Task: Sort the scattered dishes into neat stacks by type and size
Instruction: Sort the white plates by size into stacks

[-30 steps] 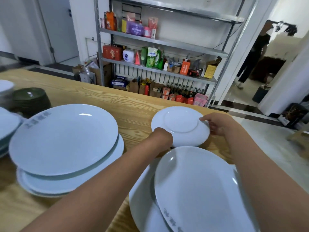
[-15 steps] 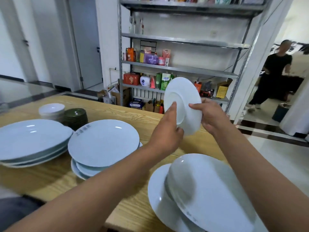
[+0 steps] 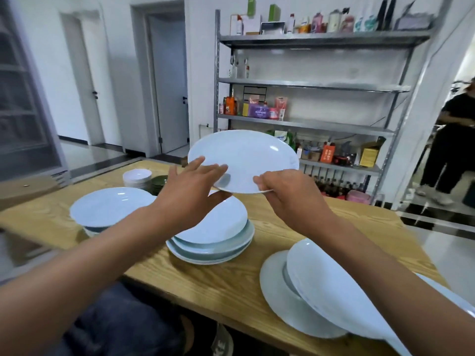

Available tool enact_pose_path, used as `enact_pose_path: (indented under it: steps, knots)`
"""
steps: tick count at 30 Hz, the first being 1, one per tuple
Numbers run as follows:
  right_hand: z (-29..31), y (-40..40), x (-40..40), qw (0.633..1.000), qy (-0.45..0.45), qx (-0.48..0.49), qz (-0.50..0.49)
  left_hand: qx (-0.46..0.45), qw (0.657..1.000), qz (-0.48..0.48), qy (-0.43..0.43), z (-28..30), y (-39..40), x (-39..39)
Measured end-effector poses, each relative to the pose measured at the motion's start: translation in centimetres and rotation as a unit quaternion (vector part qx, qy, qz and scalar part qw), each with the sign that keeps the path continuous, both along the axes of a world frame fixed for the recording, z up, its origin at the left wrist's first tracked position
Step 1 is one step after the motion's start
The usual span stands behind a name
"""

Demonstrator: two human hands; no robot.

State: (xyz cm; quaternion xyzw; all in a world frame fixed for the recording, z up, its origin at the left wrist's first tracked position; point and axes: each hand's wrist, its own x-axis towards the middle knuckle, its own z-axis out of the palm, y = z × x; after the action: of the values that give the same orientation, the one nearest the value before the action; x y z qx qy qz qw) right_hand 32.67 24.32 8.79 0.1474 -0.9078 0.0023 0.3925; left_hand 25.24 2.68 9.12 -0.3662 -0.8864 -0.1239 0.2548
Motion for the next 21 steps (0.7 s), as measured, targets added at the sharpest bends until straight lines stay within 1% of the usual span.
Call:
enact_pose_path:
  steps: [2,4,8,11,13,16,19,21]
  knots:
    - [-0.7,-0.7,0.1,1.000,0.000,0.004,0.019,0.022,0.998,-0.049,-0.033,-1.2,-0.6,0.2]
    - [-1.5,-1.1,0.2,1.000,-0.022,-0.005,0.019,0.038,0.996,-0.071,-0.038,-2.3,-0.9,0.4]
    - [-3.2,-1.3,0.3,0.993,-0.115,-0.033,0.015,0.054,0.994,-0.039,-0.087,-5.0,-1.1,1.3]
    - [-4.5,-1.3,0.7,0.979,-0.195,-0.057,-0.026,0.086,0.987,-0.021,-0.137,-7.1,-1.6,1.8]
    - [-4.9,-0.7,1.6,0.969,-0.223,-0.090,-0.060,0.100,0.981,-0.012,-0.167,-8.1,-2.3,1.8]
    - [-5.7,0.5,3.1,0.955,-0.228,-0.160,-0.102,0.080,0.981,-0.013,-0.174,-9.4,-3.6,1.2]
    - [-7.3,1.3,5.3,0.929,-0.228,-0.256,-0.136,0.067,0.978,-0.008,-0.197,-10.7,-4.5,0.8]
    - [-8.8,1.2,6.8,0.917,-0.227,-0.288,-0.154,0.059,0.980,-0.015,-0.190,-11.3,-4.9,0.7]
